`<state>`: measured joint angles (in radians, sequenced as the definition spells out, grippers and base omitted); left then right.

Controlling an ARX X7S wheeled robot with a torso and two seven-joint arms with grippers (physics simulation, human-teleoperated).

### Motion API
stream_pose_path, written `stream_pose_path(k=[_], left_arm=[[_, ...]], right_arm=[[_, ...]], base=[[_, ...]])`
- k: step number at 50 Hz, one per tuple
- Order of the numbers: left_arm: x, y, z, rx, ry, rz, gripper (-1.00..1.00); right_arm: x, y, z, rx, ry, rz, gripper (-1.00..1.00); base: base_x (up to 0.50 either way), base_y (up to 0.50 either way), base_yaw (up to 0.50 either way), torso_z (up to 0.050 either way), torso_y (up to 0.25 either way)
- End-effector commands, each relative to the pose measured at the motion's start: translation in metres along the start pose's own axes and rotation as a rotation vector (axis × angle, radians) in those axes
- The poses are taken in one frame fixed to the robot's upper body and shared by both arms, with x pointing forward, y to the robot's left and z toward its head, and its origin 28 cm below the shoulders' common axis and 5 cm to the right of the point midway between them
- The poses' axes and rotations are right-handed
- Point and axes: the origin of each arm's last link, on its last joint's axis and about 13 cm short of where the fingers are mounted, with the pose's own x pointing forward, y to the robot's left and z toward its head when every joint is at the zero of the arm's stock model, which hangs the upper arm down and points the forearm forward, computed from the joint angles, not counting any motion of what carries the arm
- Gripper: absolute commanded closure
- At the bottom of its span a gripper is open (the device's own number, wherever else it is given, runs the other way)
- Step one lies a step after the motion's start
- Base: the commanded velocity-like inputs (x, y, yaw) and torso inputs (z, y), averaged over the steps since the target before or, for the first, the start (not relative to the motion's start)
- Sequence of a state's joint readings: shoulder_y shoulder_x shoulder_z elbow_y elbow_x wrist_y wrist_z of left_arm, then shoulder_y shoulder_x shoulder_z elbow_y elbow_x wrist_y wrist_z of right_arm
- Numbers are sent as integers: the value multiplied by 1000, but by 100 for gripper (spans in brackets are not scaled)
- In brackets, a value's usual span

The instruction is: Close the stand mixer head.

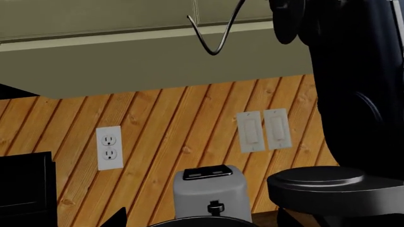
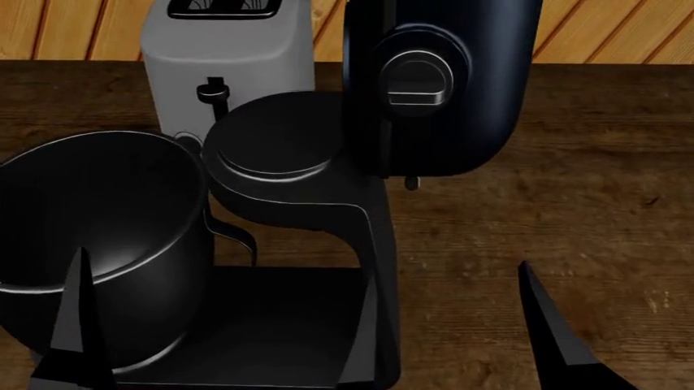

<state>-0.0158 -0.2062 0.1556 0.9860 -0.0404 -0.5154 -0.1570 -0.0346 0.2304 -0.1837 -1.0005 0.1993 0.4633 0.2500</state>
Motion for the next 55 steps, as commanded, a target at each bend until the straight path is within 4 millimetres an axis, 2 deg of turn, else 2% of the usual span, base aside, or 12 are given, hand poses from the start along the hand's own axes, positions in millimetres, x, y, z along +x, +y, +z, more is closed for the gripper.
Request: stream_pose_path(k=[1,9,12,15,23,26,34,43,48,55], left_arm=[[2,8,2,5,1,74,-100],[3,9,3,1,-2,78,-100],[1,9,-1,-2,-1,80,-100],[2,8,-1,0,-2,78,-100],[1,10,1,-3,-7,86,-100],[1,10,2,-3,-8,85,-100],[1,9,1,-2,-6,83,-100],[1,11,4,-3,-12,91,-100],[0,12,4,-1,-14,93,-100],[0,13,6,-3,-20,97,-100]], right_arm=[[2,-1,-1,-16,-8,-11,-100],[6,-6,5,-29,52,-69,-100],[8,-23,25,-58,3,-118,-100],[3,-32,45,-82,1,-163,-100],[3,-54,78,-131,34,-266,-100],[2,-65,85,-128,41,-319,-100],[22,-82,91,-192,93,-445,-100],[53,-109,114,-194,166,-474,-100],[75,-109,129,-199,193,-465,-100],[105,-106,125,-210,304,-398,-100]], base=[[500,0,0,0,0],[48,0,0,0,0],[0,0,0,0,0],[0,0,0,0,0],[0,0,0,0,0],[0,0,0,0,0],[0,0,0,0,0],[0,0,0,0,0],[0,0,0,0,0],[0,0,0,0,0]])
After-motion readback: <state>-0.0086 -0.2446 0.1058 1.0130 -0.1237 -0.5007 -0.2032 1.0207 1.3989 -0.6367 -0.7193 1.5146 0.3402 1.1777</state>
